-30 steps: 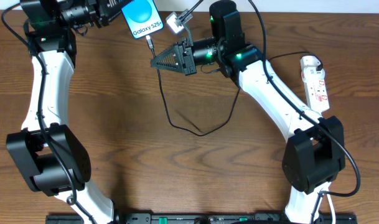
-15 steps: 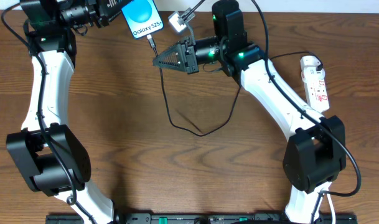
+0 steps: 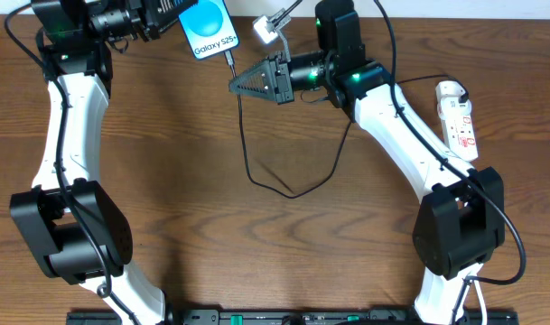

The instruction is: Plug charger to phone and switch on socket

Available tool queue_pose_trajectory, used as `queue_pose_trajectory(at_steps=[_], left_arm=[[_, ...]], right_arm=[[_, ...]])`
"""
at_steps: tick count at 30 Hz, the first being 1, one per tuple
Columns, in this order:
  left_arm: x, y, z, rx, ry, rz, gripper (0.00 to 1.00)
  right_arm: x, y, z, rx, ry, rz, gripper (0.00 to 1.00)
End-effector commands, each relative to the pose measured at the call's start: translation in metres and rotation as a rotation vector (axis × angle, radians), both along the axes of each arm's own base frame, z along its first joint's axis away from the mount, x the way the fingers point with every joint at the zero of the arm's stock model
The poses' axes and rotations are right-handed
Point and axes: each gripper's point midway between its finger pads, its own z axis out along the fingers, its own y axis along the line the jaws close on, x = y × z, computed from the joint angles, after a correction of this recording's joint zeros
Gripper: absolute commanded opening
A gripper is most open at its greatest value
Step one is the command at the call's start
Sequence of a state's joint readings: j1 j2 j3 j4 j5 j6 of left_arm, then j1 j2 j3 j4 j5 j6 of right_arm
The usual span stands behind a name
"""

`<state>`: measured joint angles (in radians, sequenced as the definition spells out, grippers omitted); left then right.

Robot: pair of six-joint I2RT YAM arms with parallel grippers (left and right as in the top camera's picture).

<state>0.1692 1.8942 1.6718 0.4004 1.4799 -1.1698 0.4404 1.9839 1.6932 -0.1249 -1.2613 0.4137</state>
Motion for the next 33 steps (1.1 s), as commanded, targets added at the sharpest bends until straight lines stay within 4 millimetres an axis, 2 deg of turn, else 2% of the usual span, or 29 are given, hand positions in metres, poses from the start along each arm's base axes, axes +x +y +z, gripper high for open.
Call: queue_pose_trajectory(at_steps=[1,4,20,33], left_arm=[[-0.007,0.003,0.02,0.017,-0.08,0.019,0.07],[-0.008,0.004,0.02,0.018,-0.081,0.014,0.07],[-0.009,0.003,0.02,0.026,-0.104,0.007,0.07],[-0.013,0.001,0.019,0.028,-0.103,-0.017,0.07]], right_arm=[[-0.014,0.002,0.002,-0.01,-0.003,0.035,0.01],[-0.018,0.002,-0.003,-0.022,0.008,0.047,0.01],[-0.033,0.006,0.01,0.044,-0.049,0.138,0.01],[-0.031,0.008,0.015,0.063,-0.098,0.136,0.01]])
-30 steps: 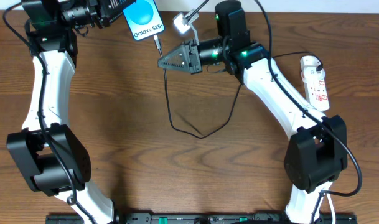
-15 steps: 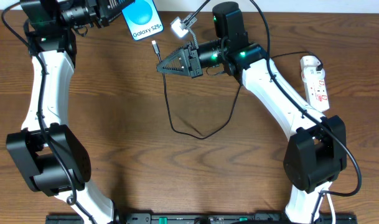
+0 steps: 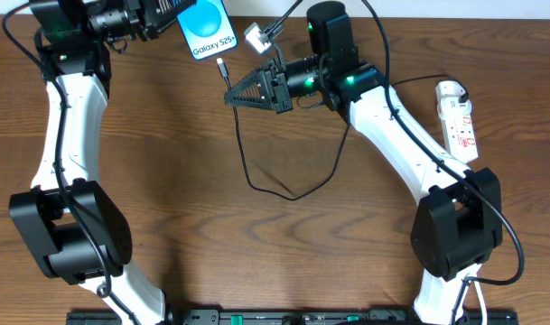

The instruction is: Plug charger to phone and switch on socket

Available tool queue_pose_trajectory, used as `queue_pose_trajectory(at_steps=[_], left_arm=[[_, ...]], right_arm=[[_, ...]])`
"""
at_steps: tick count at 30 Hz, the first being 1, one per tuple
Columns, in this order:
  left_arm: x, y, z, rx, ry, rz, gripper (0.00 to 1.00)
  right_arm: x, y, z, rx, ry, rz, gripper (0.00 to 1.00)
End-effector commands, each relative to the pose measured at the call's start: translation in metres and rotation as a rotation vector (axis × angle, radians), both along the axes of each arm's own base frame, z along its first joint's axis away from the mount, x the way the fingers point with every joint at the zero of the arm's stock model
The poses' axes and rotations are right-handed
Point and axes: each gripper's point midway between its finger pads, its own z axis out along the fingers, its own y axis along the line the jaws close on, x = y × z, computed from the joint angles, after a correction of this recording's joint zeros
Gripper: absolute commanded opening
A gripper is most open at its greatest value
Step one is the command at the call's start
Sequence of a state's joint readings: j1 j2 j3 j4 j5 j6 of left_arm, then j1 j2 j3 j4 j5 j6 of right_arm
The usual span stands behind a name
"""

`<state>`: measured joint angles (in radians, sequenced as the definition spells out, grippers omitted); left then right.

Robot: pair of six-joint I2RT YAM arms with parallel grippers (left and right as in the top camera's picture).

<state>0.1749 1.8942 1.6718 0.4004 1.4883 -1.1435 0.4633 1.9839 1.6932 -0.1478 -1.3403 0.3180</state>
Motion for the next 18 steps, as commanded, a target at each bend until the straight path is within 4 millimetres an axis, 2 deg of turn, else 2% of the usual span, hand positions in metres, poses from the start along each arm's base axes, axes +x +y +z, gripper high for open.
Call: queue_pose_trajectory(at_steps=[1,18], left_arm=[[-0.0121,-0.0009,0.0191,0.019,-0.078,-0.015,0.07],[-0.0162,-0.0105,0.0187,0.02,-0.077,-0.048,0.07]], right_arm=[[-0.0095,0.0024,0.0119,0.026,-0.039,0.032,0.01],[0.0,0.0022,0.0095,0.005,-0.031,-0.019,0.01]])
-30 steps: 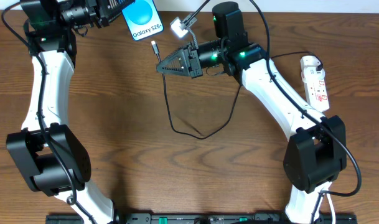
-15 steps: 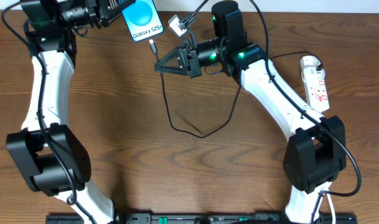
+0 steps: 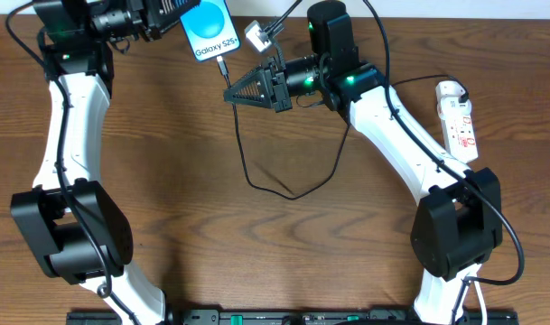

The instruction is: Plug charger to phone and switch on socket

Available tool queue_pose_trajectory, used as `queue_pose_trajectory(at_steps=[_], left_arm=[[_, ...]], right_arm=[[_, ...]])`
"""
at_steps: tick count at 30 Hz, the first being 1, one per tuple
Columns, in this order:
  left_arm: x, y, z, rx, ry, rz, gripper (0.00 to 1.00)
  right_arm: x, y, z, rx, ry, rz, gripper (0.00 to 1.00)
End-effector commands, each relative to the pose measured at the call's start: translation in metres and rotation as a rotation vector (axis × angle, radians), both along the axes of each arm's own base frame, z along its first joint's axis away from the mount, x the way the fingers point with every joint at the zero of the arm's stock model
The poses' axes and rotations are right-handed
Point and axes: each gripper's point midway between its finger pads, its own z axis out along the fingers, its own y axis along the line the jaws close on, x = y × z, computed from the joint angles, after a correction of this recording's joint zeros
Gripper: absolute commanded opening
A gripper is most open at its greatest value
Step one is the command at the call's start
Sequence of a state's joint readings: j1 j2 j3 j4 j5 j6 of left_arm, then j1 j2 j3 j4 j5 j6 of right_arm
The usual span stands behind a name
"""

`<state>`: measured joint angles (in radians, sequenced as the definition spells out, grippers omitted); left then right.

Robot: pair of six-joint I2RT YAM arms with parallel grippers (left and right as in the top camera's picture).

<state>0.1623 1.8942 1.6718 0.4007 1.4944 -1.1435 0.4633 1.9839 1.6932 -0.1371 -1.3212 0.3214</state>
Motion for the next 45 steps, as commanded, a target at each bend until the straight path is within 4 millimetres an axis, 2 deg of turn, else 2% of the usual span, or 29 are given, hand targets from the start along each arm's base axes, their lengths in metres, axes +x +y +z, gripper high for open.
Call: queue_pose_trajectory(at_steps=[1,30,45], left_arm=[[-0.014,-0.004,0.019,0.019,-0.077,-0.03,0.07],[-0.017,-0.005,0.018,0.02,-0.077,-0.045,0.07],[-0.017,-0.005,0.018,0.026,-0.096,-0.048,0.07]], right_arm=[[-0.003,0.002,0.01,0.007,-0.019,-0.004,0.01],[0.009,-0.01,0.009,0.003,-0.006,-0.04,0.01],[0.009,-0.009,0.011,0.009,-0.018,-0.038,0.01]])
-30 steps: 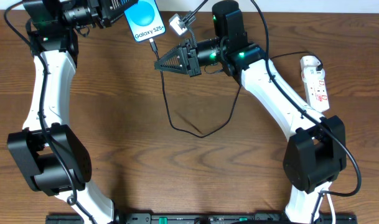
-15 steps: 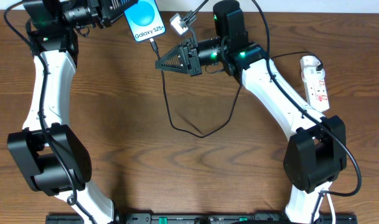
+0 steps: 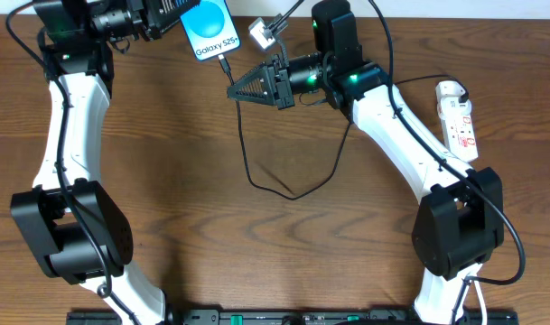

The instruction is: Plug charger to phone and switch on socket

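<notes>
My left gripper (image 3: 169, 15) is shut on the phone (image 3: 210, 32), held up at the back left, its screen showing a blue circle and "Galaxy S25+". Just below it, my right gripper (image 3: 233, 90) is shut on the black charger cable (image 3: 245, 153) a little behind its connector (image 3: 225, 62). The connector's tip meets the phone's lower edge; how deep it sits cannot be told. The white charger plug (image 3: 261, 35) hangs beside the right wrist. The white power socket strip (image 3: 459, 116) lies at the far right, apart from both grippers.
The cable loops down over the brown table (image 3: 184, 226) to about its middle and back up under the right arm (image 3: 392, 126). The table's back edge runs just behind the phone. The left arm (image 3: 71, 135) stands along the left side.
My right gripper with the cable has shifted slightly right and back, and the white plug with it. The connector still touches the phone's lower edge. The left gripper and phone have not moved.
At first my right gripper held the connector against the phone's lower edge. Then it was further left and nearer, with the connector apart from the phone. After that the connector touched the phone's edge again, and it stays there now.
</notes>
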Available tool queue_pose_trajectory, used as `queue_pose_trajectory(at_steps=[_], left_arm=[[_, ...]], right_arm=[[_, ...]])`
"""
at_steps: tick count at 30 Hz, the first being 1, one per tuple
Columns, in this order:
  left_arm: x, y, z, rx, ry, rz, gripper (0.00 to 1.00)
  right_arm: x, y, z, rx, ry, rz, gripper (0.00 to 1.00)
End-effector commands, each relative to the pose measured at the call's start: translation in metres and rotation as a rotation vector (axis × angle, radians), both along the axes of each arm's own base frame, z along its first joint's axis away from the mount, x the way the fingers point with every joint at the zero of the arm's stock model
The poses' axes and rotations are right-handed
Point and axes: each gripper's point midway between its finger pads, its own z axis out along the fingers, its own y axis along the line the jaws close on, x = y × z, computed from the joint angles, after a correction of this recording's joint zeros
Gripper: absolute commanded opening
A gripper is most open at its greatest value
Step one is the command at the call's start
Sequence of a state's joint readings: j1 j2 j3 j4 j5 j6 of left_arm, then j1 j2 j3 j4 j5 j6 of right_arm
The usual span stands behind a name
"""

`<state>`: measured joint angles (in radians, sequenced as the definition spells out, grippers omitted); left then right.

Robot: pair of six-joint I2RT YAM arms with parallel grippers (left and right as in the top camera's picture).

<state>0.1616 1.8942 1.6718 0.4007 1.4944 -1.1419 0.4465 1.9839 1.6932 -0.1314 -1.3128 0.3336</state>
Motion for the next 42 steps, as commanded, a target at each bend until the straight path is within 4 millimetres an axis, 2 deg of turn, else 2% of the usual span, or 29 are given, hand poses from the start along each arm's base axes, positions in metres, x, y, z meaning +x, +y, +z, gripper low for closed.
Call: queue_pose_trajectory(at_steps=[1,14,20,28,38,41,42], left_arm=[[-0.017,-0.005,0.018,0.027,-0.099,-0.049,0.07],[-0.02,-0.006,0.018,0.035,-0.126,-0.063,0.07],[-0.025,-0.018,0.014,0.036,-0.13,-0.105,0.07],[-0.026,-0.023,0.006,0.035,-0.121,-0.116,0.07],[-0.027,-0.029,0.002,0.034,-0.118,-0.13,0.07],[-0.026,-0.025,0.002,0.035,-0.118,-0.12,0.07],[-0.025,-0.022,0.002,0.035,-0.117,-0.113,0.07]], right_arm=[[0.001,-0.003,0.012,0.014,-0.026,-0.012,0.01],[0.003,-0.002,0.021,0.041,-0.049,-0.01,0.01],[0.006,-0.001,0.026,0.055,-0.069,-0.019,0.01],[0.006,-0.001,0.027,0.056,-0.07,-0.021,0.01],[0.009,-0.001,0.026,0.052,-0.066,-0.035,0.01],[0.007,-0.002,0.019,0.028,-0.027,-0.034,0.01],[0.005,-0.003,0.013,0.012,-0.019,-0.031,0.06]])
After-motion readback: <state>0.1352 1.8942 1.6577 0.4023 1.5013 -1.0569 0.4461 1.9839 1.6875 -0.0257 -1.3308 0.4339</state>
